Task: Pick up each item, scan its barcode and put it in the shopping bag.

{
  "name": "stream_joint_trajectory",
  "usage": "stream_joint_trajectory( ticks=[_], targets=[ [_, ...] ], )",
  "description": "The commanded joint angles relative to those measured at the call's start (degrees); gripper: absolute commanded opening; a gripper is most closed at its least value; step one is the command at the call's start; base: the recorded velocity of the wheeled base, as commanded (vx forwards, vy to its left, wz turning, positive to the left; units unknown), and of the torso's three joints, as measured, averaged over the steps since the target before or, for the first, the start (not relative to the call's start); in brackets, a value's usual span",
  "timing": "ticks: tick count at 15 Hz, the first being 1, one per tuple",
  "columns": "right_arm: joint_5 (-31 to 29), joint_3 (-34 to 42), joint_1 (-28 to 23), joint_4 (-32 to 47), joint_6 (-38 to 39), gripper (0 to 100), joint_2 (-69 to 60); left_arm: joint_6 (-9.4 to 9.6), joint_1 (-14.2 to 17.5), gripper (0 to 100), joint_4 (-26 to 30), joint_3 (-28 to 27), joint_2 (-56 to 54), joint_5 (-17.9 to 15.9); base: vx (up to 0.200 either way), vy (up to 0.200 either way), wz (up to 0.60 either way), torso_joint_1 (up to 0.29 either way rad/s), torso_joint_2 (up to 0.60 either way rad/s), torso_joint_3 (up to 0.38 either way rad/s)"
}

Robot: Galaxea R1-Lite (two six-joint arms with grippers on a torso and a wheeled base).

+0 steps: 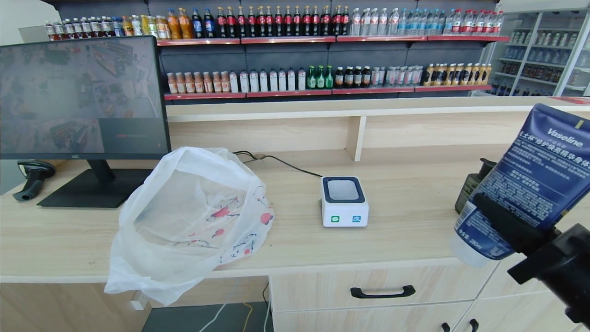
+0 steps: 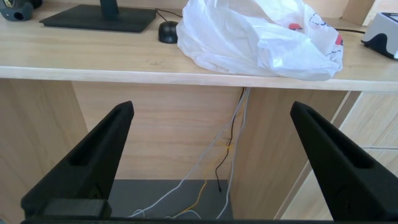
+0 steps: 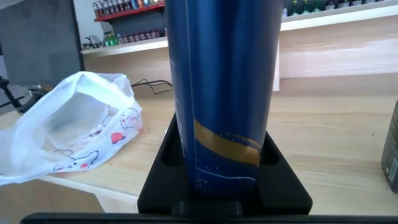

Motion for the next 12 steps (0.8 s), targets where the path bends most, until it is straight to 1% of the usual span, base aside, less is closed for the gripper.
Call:
stream_joint_trajectory(
  ticks=[1,2,3,5,7,10,12],
  targets=[
    [0.2,0.6,3.5,-0.1,1.9,0,-1.6,-0.01,0.0,100,0.0,0.0,0.0,0.0,0.0,0.0,0.0,0.0,0.0,0.0],
    [1.7,0.6,5.2,-0.1,3.7,0,-1.0,0.08,0.0,100,0.0,0.0,0.0,0.0,0.0,0.0,0.0,0.0,0.0,0.0],
    [6.5,0.2,5.9,-0.1,6.0,0,-0.4,-0.01,0.0,100,0.0,0.0,0.0,0.0,0.0,0.0,0.0,0.0,0.0,0.0],
    [16.5,0.3,5.9,-0.1,10.7,0,0.1,-0.01,0.0,100,0.0,0.0,0.0,0.0,0.0,0.0,0.0,0.0,0.0,0.0],
    [22.2,0.5,5.9,-0.1,15.5,0,0.2,-0.01,0.0,100,0.0,0.0,0.0,0.0,0.0,0.0,0.0,0.0,0.0,0.0],
    [25.9,-1.3,6.3,-0.1,22.3,0,0.8,0.08,0.0,100,0.0,0.0,0.0,0.0,0.0,0.0,0.0,0.0,0.0,0.0],
    [29.7,-4.6,8.1,-0.1,28.3,0,0.6,-0.01,0.0,100,0.0,0.0,0.0,0.0,0.0,0.0,0.0,0.0,0.0,0.0]
  ],
)
